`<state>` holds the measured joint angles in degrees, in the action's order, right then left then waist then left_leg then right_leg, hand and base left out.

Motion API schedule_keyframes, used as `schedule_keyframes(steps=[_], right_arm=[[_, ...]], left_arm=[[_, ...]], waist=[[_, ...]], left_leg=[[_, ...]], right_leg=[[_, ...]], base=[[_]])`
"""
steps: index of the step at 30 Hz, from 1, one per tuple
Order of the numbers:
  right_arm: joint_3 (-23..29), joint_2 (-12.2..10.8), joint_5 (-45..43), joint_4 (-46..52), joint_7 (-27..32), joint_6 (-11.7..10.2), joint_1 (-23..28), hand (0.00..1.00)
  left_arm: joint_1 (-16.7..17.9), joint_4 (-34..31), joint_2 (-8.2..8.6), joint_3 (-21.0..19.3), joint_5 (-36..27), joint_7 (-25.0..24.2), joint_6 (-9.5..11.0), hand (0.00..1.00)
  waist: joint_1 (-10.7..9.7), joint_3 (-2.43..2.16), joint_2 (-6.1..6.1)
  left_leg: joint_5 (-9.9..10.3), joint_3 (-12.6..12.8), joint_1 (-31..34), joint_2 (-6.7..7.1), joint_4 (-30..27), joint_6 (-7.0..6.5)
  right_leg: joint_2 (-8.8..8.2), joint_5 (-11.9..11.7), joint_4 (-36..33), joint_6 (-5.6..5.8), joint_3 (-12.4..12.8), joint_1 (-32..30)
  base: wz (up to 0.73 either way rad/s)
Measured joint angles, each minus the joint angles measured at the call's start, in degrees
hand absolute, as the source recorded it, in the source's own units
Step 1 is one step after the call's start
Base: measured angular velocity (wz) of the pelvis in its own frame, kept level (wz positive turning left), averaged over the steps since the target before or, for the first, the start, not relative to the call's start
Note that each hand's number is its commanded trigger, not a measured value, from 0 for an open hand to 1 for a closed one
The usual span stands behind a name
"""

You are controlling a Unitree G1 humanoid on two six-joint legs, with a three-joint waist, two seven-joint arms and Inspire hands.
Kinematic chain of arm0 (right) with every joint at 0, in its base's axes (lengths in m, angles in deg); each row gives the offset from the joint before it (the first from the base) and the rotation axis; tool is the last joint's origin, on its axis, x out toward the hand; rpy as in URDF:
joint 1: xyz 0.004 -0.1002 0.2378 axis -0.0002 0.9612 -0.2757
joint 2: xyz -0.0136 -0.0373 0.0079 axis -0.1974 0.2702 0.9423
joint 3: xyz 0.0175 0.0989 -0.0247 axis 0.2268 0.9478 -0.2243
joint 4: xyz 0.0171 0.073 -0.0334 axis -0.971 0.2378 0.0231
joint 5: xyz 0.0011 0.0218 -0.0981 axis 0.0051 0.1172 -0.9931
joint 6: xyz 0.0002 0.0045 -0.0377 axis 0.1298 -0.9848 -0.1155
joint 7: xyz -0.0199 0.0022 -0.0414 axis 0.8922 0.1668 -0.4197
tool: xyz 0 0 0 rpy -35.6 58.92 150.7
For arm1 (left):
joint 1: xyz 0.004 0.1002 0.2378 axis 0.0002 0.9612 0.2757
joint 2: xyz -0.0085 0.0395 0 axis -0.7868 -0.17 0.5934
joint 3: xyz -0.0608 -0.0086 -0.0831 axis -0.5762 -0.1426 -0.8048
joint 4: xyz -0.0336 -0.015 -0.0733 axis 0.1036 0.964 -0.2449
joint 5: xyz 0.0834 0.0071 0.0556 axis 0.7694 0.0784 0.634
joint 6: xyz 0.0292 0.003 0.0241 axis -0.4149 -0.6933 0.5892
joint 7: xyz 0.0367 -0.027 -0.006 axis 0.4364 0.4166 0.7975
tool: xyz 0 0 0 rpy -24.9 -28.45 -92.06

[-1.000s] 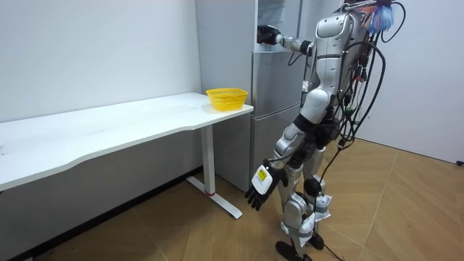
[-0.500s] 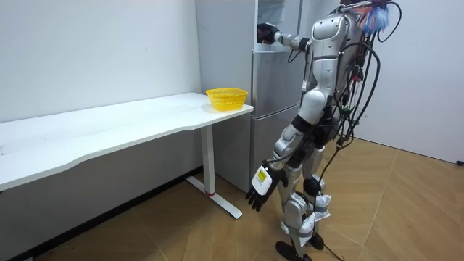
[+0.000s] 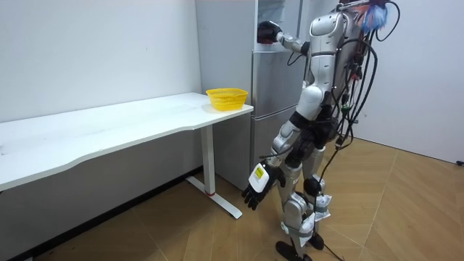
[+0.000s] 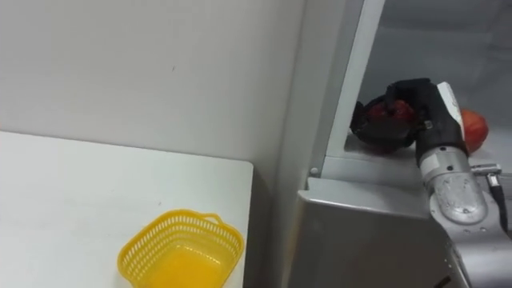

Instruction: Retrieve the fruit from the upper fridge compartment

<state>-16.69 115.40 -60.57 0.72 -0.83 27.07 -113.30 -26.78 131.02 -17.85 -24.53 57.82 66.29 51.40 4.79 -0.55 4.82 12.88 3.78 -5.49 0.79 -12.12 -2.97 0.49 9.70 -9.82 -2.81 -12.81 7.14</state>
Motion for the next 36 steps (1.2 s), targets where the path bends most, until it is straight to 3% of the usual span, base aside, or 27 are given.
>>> schedule_keyframes(steps=[2,8,14,19,24,27,36], right_arm=[[0.3,-1.7,-3.9,5.1,2.3,0.1,2.9,1.00],[0.0,-5.3,-5.6,13.5,5.0,0.1,6.7,1.00],[-0.4,-6.2,-6.3,19.2,7.5,0.1,9.8,1.00],[-0.4,-7.2,-7.4,26.1,9.8,-0.4,11.5,1.00],[-0.5,-9.1,-11.7,33.9,11.5,-3.4,14.6,1.00],[-1.0,-11.0,-16.8,37.1,13.2,-5.8,16.7,1.00],[-3.7,-12.4,-29.5,43.8,17.2,-10.4,18.3,1.00]], left_arm=[[-0.2,0.4,0.64,0.2,0.0,0.1,0.1,0.00],[-0.4,1.2,0.64,4.1,-0.2,0.4,0.4,0.00],[-1.9,3.6,0.84,6.7,-0.2,0.6,1.4,0.00],[-1.7,4.2,0.86,6.6,-0.2,2.0,2.9,0.00],[-1.5,6.2,1.09,6.2,-0.2,3.1,4.9,0.00],[-1.5,7.1,1.20,6.2,-0.2,3.9,5.4,0.00],[-1.8,8.4,2.00,6.2,-0.1,4.4,7.8,0.00]], waist=[[-0.2,-0.22,-0.83],[-1.7,0.33,-1.64],[-1.9,0.30,-1.59],[-1.8,0.22,-1.58],[-1.3,0.25,-1.64],[-1.3,0.52,-2.06],[-1.3,0.11,-2.59]], left_leg=[[0.0,0.1,-0.1,-0.02,0.3,0.00],[-0.1,0.5,0.1,-0.11,0.6,0.07],[-0.1,0.7,0.6,-0.12,0.5,0.07],[-0.1,0.8,0.8,-0.15,0.5,0.07],[-0.1,1.0,0.7,-0.14,0.4,0.06],[-0.1,1.0,0.3,-0.14,0.5,0.06],[-0.2,1.2,0.2,-0.15,0.9,0.20]], right_leg=[[0.01,0.0,0.0,0.00,0.0,0.0],[0.07,0.0,0.0,0.00,0.2,-0.5],[0.06,0.0,-0.2,0.00,0.3,-1.1],[0.11,0.0,-0.1,0.00,0.5,-1.5],[0.16,0.0,0.0,0.01,1.0,-1.4],[0.19,0.0,0.0,0.01,1.3,-1.1],[0.18,0.0,-0.8,0.00,1.7,-1.6]], base=[[0.00],[-0.02],[-0.01],[0.00],[-0.02],[0.00],[-0.02]])
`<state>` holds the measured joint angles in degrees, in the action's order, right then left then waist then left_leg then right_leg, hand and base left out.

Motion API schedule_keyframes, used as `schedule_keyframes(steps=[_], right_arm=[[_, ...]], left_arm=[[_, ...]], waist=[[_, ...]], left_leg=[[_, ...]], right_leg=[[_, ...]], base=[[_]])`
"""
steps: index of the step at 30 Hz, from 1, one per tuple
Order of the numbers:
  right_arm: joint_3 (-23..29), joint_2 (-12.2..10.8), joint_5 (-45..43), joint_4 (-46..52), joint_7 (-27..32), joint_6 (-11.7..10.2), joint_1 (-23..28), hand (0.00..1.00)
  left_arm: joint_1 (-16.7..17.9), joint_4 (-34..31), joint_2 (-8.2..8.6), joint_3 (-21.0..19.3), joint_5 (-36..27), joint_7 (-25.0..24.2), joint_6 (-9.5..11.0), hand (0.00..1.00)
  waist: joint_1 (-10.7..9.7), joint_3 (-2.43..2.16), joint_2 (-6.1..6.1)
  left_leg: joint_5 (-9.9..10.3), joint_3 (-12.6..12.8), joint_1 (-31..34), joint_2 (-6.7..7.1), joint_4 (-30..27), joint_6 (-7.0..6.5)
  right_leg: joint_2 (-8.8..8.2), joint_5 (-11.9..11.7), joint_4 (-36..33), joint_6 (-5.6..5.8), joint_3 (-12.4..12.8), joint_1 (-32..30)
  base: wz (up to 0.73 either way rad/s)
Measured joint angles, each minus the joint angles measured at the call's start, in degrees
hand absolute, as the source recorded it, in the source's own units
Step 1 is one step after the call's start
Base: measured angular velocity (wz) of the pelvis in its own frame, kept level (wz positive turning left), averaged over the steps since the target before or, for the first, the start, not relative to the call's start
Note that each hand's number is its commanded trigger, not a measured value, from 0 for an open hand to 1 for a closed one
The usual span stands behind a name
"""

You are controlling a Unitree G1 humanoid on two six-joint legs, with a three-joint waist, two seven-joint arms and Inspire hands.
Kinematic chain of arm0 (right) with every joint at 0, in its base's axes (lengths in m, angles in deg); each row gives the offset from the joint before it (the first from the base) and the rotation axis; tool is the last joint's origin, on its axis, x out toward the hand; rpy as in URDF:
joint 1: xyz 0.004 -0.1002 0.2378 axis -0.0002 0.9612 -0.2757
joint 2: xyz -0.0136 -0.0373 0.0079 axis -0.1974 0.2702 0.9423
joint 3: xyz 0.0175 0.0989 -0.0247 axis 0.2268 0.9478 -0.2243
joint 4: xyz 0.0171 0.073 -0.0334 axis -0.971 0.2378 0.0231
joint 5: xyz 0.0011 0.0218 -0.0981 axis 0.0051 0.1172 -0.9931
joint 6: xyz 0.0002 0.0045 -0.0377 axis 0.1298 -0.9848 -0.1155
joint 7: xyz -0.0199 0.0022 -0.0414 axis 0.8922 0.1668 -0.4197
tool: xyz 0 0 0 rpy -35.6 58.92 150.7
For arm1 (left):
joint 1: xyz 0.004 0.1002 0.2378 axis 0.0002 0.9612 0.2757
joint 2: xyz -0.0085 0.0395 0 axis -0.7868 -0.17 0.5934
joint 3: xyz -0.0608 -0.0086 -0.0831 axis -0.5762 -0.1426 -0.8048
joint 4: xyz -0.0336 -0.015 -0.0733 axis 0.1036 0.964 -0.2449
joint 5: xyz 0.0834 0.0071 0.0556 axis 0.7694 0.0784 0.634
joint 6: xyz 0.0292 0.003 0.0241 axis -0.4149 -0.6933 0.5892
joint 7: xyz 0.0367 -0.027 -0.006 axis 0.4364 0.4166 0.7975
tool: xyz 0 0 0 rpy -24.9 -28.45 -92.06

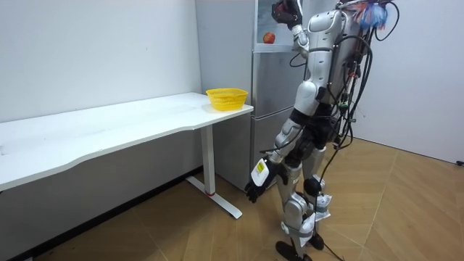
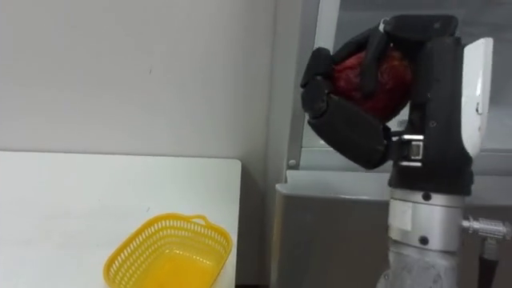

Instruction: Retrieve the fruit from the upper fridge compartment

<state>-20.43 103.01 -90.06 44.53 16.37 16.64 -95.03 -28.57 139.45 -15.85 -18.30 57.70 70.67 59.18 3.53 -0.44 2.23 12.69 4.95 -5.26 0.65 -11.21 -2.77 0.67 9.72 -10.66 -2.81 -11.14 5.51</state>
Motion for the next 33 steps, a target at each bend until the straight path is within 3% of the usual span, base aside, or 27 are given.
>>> schedule_keyframes(steps=[3,6,12,14,20,33], right_arm=[[-1.9,0.1,-3.9,2.8,1.0,-1.6,0.0,1.00],[-5.9,0.2,-6.5,3.3,1.2,-2.1,0.0,1.00],[-14.1,0.1,-9.4,2.6,-3.2,-2.1,-0.3,1.00],[-16.3,0.3,-11.5,-0.1,-4.6,-2.7,-0.5,1.00],[-19.1,0.4,-16.0,-6.5,-8.8,-0.5,-0.5,1.00],[-19.4,0.2,-17.2,-20.8,-9.9,1.0,-0.6,1.00]], left_arm=[[0.0,-0.1,-0.03,0.1,-0.1,-0.1,0.4,0.00],[-0.6,0.0,-0.58,1.7,-0.1,-0.3,0.4,0.00],[-3.0,0.1,-1.19,3.5,-0.1,-0.8,0.5,0.00],[-3.5,0.0,-1.72,3.4,0.0,-0.7,0.4,0.00],[-3.1,0.1,-1.73,3.3,0.4,-2.1,0.3,0.00],[-3.0,0.6,-1.96,3.1,0.6,-3.0,-0.8,0.00]], waist=[[0.4,-0.28,0.57],[1.0,0.08,1.23],[3.8,0.22,2.30],[5.1,0.66,2.77],[7.5,1.16,3.72],[11.7,1.03,4.58]], left_leg=[[-0.1,0.0,0.1,0.00,0.0,0.05],[-0.1,0.0,-0.2,-0.01,-0.1,0.05],[0.0,-0.4,0.4,0.14,-0.6,-0.05],[0.0,-0.6,0.0,0.09,-0.5,-0.05],[0.0,-2.0,0.8,0.26,-0.5,-0.04],[-0.1,-4.2,1.1,0.46,-0.2,-0.06]], right_leg=[[0.01,0.0,0.0,-0.06,0.0,-0.1],[0.05,0.0,0.0,-0.06,0.0,0.2],[-0.14,0.0,0.0,-0.04,-0.4,0.1],[-0.10,0.0,0.0,-0.04,-0.6,0.5],[-0.28,0.0,0.1,-0.03,-2.3,0.3],[-0.45,0.2,0.1,0.19,-4.7,0.6]], base=[[0.00],[0.00],[0.04],[0.02],[0.11],[0.09]])
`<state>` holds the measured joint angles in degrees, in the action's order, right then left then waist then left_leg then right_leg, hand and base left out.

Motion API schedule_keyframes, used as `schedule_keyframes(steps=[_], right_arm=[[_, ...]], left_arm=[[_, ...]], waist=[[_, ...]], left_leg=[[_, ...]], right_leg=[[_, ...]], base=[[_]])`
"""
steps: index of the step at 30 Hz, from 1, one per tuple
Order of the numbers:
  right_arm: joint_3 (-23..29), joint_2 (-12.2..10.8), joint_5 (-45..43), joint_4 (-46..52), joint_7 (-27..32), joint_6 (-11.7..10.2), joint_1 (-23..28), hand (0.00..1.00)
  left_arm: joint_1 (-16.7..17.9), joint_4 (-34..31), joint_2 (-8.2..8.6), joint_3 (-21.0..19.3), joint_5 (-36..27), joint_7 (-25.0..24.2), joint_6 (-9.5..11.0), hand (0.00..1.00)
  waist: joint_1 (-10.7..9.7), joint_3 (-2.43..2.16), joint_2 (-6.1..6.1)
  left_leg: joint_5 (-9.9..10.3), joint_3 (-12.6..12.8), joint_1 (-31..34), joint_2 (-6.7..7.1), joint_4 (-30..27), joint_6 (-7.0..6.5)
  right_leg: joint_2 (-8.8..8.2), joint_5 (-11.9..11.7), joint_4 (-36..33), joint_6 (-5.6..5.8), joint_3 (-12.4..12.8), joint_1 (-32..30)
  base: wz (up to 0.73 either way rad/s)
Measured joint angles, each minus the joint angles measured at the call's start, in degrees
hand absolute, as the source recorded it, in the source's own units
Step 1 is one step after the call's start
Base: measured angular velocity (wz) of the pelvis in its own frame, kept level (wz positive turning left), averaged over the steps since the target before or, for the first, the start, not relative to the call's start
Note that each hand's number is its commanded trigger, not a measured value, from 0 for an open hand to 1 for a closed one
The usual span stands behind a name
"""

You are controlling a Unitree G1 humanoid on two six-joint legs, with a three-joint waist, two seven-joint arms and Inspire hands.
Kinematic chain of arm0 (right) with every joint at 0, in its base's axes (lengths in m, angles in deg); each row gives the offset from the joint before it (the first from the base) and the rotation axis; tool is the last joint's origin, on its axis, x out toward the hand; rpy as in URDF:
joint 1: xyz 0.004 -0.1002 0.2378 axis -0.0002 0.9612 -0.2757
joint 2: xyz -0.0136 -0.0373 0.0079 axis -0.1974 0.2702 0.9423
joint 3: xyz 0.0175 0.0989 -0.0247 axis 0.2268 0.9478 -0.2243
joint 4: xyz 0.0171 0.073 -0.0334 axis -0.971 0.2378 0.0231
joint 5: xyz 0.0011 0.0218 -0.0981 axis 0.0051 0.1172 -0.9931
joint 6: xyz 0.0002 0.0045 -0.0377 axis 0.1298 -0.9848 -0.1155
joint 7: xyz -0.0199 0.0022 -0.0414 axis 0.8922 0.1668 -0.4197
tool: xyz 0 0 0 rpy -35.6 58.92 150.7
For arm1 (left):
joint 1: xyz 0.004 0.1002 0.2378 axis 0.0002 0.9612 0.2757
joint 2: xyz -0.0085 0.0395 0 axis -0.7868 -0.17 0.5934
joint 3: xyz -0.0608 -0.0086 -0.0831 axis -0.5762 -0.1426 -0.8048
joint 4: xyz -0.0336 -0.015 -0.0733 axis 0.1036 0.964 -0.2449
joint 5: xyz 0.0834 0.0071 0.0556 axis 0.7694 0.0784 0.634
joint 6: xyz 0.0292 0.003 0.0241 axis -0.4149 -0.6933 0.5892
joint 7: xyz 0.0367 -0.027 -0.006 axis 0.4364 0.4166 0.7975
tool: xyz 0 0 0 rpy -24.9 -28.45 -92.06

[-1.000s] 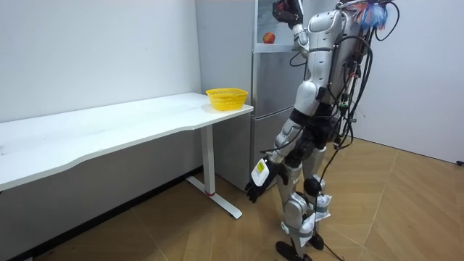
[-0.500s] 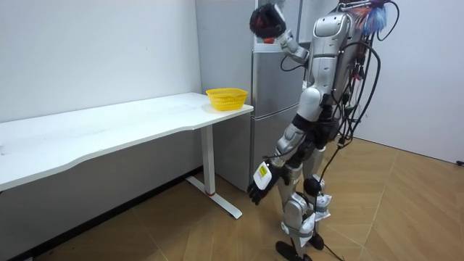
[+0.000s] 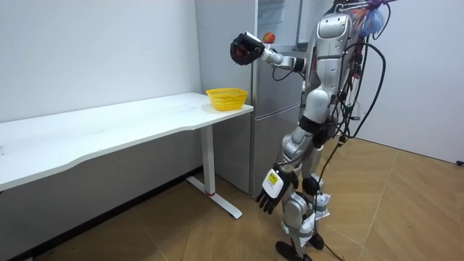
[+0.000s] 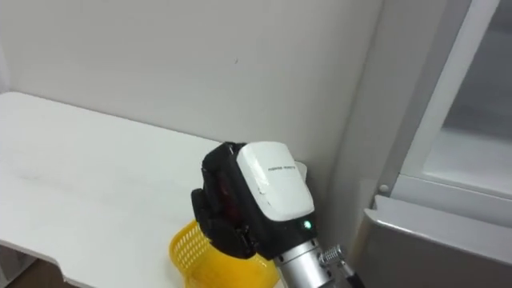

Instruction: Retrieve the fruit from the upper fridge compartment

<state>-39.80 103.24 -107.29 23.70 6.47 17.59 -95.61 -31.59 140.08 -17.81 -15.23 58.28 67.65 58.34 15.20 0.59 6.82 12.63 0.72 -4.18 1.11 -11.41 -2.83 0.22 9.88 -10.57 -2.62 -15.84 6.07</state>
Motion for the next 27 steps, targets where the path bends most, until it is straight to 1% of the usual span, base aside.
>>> schedule_keyframes(steps=[2,3,4,5,6,7,12,14,16,23,25,27], right_arm=[[0.0,0.1,0.0,-0.8,0.0,-0.1,-0.1,1.00],[-0.1,0.1,-0.1,-1.3,0.0,-0.1,-0.3,1.00],[-0.4,0.1,-0.1,-3.0,0.0,-0.1,-0.7,1.00],[-0.8,0.1,-0.1,-5.0,0.0,0.1,-1.2,1.00],[-1.1,0.1,-0.1,-5.9,-0.1,0.2,-1.4,1.00],[-1.9,0.2,-0.1,-7.2,-0.6,0.9,-1.9,1.00],[-2.2,0.2,-0.1,-8.9,-1.2,1.1,-2.0,1.00],[-2.2,0.2,-0.1,-10.5,-1.2,1.1,-2.1,1.00],[-2.2,0.2,0.0,-11.9,-1.3,1.1,-2.1,1.00],[-2.2,0.2,0.0,-14.8,-2.4,1.1,-2.3,1.00],[-2.2,0.2,-0.1,-14.9,-2.4,1.1,-2.3,1.00],[-2.2,0.0,-0.1,-17.0,-2.4,0.8,-3.2,1.00]], left_arm=[[0.0,-0.1,-0.20,-0.2,0.0,0.0,0.0,0.00],[0.0,-0.1,-0.21,-0.4,0.0,0.0,0.0,0.00],[0.0,-0.3,-0.26,-0.4,0.0,-0.2,0.0,0.00],[-0.1,-0.5,-0.28,-0.4,0.0,-0.5,0.0,0.00],[-0.1,-0.5,-0.29,-0.4,0.0,-0.6,0.0,0.00],[0.1,-0.7,-0.41,-0.4,0.0,-1.3,0.0,0.00],[0.5,-1.1,-0.54,-0.7,0.0,-3.1,0.0,0.00],[0.5,-1.2,-0.60,-0.7,0.0,-3.9,0.0,0.00],[0.5,-1.2,-0.60,-0.7,0.0,-3.9,0.0,0.00],[0.3,-1.3,-0.60,-0.9,0.0,-5.4,0.0,0.00],[0.1,-1.3,-0.60,-0.9,0.0,-5.4,0.0,0.00],[0.0,-1.3,-0.59,-0.8,0.0,-5.6,0.0,0.00]], waist=[[0.9,0.12,0.21],[1.0,0.13,0.23],[1.0,0.15,0.27],[1.0,0.16,0.28],[1.1,0.16,0.28],[1.2,0.17,0.27],[2.0,0.19,0.23],[2.0,0.24,0.17],[2.2,0.24,0.17],[2.4,0.29,0.11],[2.3,0.28,0.12],[2.2,0.28,0.13]], left_leg=[[0.0,0.0,0.1,0.00,0.0,0.00],[0.0,-0.1,0.2,0.01,0.0,0.00],[0.0,-0.6,0.4,0.09,-0.2,0.00],[0.0,-1.0,0.6,0.17,-0.4,-0.01],[0.0,-1.1,0.6,0.20,-0.4,-0.01],[0.0,-1.2,0.7,0.22,-0.4,-0.02],[0.0,-1.9,0.9,0.53,-0.5,-0.03],[0.0,-2.7,0.9,0.69,-0.5,-0.06],[0.0,-3.0,0.9,0.70,-0.5,-0.06],[0.0,-3.2,1.3,0.70,-0.4,-0.06],[-0.1,-3.3,1.4,0.72,-0.4,-0.07],[-0.1,-3.3,1.4,0.73,-0.5,-0.12]], right_leg=[[0.00,0.0,0.1,0.03,-0.2,-0.1],[-0.03,0.0,0.1,0.04,-0.3,-0.1],[-0.15,0.0,0.1,0.04,-1.4,0.0],[-0.24,0.0,0.1,0.04,-1.9,0.0],[-0.25,0.0,0.1,0.06,-1.8,0.0],[-0.25,0.0,0.1,0.08,-1.9,0.0],[-0.39,0.2,0.6,0.34,-2.4,0.2],[-0.44,0.2,1.0,0.34,-3.1,0.7],[-0.44,0.2,1.0,0.38,-3.2,0.8],[-0.47,0.3,1.0,0.45,-3.4,0.5],[-0.53,0.3,1.0,0.45,-4.0,0.4],[-0.59,0.3,1.0,0.45,-4.1,0.5]], base=[[0.00],[0.10],[0.17],[0.17],[0.10],[0.04],[0.09],[0.17],[0.12],[0.02],[0.02],[0.02]])
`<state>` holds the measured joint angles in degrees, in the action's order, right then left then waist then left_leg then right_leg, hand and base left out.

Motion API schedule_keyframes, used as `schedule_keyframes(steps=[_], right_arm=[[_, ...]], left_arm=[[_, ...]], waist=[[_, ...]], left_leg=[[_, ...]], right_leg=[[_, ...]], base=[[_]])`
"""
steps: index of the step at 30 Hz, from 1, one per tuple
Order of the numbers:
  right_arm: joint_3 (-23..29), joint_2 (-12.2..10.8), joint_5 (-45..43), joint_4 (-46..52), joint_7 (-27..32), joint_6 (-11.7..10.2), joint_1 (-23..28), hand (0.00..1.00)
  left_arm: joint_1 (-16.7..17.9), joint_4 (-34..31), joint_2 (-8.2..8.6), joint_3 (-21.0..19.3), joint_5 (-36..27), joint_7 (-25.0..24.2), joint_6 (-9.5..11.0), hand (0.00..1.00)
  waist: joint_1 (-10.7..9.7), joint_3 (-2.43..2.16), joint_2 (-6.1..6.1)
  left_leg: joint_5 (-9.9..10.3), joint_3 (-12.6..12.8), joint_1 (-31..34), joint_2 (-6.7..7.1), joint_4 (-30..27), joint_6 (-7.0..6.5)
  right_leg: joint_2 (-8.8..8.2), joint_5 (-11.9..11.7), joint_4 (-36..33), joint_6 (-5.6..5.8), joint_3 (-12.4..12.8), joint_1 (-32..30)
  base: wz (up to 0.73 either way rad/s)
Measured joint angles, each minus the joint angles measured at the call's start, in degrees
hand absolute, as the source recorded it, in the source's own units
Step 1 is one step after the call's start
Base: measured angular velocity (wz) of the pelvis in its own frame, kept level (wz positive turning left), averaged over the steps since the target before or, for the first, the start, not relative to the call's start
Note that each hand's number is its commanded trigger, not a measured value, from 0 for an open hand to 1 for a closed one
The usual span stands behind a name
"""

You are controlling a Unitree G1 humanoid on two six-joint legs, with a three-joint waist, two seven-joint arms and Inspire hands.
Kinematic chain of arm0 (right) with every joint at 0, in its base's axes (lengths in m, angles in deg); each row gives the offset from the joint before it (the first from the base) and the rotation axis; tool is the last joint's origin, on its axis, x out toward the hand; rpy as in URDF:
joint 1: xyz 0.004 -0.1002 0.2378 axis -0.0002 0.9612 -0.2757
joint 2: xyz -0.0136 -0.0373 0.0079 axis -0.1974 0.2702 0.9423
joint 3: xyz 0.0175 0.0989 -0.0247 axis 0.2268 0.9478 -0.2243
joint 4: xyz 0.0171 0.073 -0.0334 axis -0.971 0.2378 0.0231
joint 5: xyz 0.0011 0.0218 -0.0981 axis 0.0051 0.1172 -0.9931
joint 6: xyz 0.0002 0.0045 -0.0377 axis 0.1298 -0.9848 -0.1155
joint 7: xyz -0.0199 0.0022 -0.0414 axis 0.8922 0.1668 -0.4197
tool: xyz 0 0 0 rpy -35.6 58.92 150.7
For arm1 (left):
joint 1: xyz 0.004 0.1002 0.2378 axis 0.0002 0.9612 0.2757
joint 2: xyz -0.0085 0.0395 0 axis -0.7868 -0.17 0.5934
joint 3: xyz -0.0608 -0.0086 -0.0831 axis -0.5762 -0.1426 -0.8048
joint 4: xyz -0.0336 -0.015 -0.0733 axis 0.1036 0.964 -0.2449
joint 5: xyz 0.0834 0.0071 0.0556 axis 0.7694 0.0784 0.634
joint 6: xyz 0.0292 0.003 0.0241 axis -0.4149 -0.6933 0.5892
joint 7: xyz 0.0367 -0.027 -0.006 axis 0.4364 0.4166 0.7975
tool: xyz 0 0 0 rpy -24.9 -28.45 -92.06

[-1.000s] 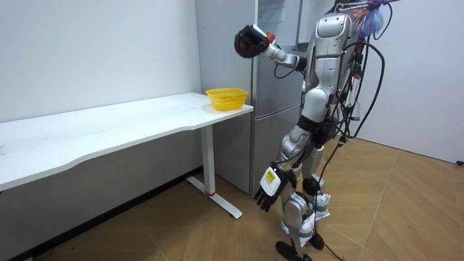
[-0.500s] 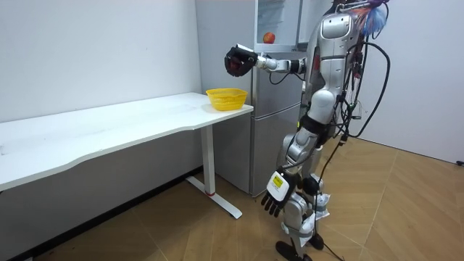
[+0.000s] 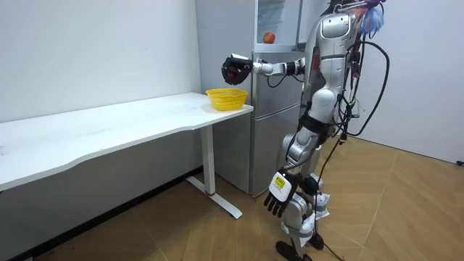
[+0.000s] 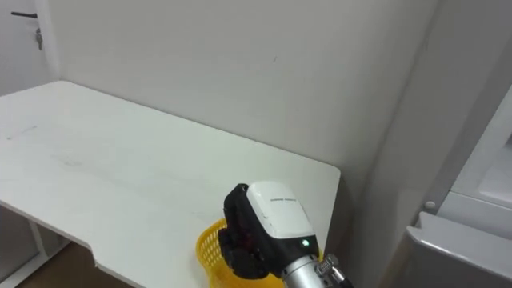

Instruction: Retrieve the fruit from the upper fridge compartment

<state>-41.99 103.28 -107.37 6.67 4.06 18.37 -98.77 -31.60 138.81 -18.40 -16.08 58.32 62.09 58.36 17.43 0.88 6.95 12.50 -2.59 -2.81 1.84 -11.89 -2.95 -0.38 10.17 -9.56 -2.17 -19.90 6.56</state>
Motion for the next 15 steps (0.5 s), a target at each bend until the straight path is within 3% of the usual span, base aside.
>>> schedule_keyframes(steps=[2,3,4,5,15], right_arm=[[0.0,0.0,0.1,-3.6,-0.3,0.5,-1.4,1.00],[0.0,0.0,0.1,-4.1,-0.4,0.5,-1.4,0.75],[0.0,0.0,0.1,-4.7,-0.6,0.5,-1.4,0.75],[0.0,0.0,0.1,-4.9,-0.8,0.5,-1.4,0.00],[0.1,-0.1,0.1,-5.2,-2.6,1.7,-1.4,0.00]], left_arm=[[-0.2,0.0,0.00,0.0,0.0,-0.4,0.1,0.00],[-0.2,0.0,0.00,0.0,0.0,-0.4,0.0,0.00],[-0.1,0.0,-0.01,0.0,0.0,-0.4,0.0,0.00],[-0.1,0.0,-0.01,0.0,0.0,-0.5,0.0,0.00],[-0.2,0.0,-0.01,-0.1,0.0,-0.5,-0.1,0.00]], waist=[[0.1,0.02,0.02],[0.1,0.02,0.03],[0.1,0.06,0.07],[0.1,0.14,0.13],[0.1,0.19,0.12]], left_leg=[[-0.1,0.0,0.0,0.07,-0.4,-0.05],[-0.1,0.0,0.0,0.08,-0.4,-0.05],[-0.1,0.0,0.0,0.11,-0.4,-0.06],[-0.1,0.0,0.1,0.13,-0.4,-0.07],[-0.1,0.0,0.3,0.17,-0.7,-0.07]], right_leg=[[-0.08,0.0,0.0,0.00,0.1,0.1],[-0.10,0.0,0.0,0.00,0.1,0.1],[-0.13,0.0,0.0,0.00,0.1,0.1],[-0.14,0.0,0.0,0.00,0.1,0.1],[-0.20,0.0,-0.1,0.01,0.0,0.2]], base=[[0.00],[0.00],[0.00],[0.00],[0.00]])
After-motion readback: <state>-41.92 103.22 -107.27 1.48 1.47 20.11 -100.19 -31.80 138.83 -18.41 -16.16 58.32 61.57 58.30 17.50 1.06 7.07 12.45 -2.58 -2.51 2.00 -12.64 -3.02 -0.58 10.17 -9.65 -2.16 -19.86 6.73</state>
